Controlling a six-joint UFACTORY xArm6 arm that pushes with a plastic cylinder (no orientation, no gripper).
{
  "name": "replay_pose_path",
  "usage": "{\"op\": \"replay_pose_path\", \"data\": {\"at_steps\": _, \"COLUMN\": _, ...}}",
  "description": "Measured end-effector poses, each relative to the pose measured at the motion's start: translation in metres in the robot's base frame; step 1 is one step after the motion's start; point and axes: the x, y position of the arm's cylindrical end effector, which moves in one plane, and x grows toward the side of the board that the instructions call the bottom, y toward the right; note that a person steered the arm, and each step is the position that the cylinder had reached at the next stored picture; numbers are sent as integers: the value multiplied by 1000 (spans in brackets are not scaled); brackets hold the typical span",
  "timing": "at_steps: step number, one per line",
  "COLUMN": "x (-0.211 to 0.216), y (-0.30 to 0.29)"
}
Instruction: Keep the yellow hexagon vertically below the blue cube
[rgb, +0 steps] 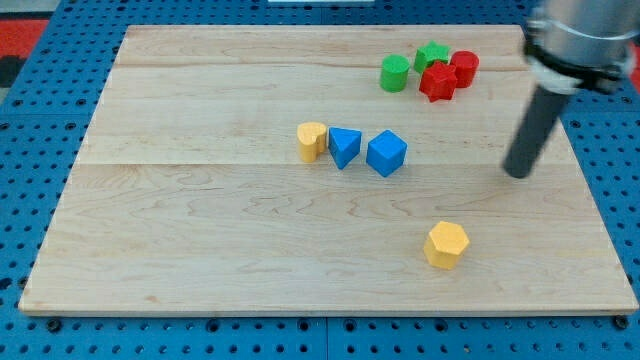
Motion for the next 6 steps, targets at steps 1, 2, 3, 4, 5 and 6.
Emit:
{"op": "replay_pose_path", "data": {"at_steps": 1, "x": 66, "y": 11}}
{"op": "replay_pose_path", "data": {"at_steps": 2, "x": 106, "y": -19}}
{"op": "replay_pose_path", "data": {"at_steps": 3, "x": 110, "y": -60}}
{"op": "replay_pose_path", "data": {"at_steps": 4, "x": 107, "y": -104}}
{"op": "replay_pose_path", "data": {"at_steps": 5, "x": 93, "y": -134}}
{"op": "replay_pose_path", "data": {"at_steps": 6, "x": 69, "y": -134}}
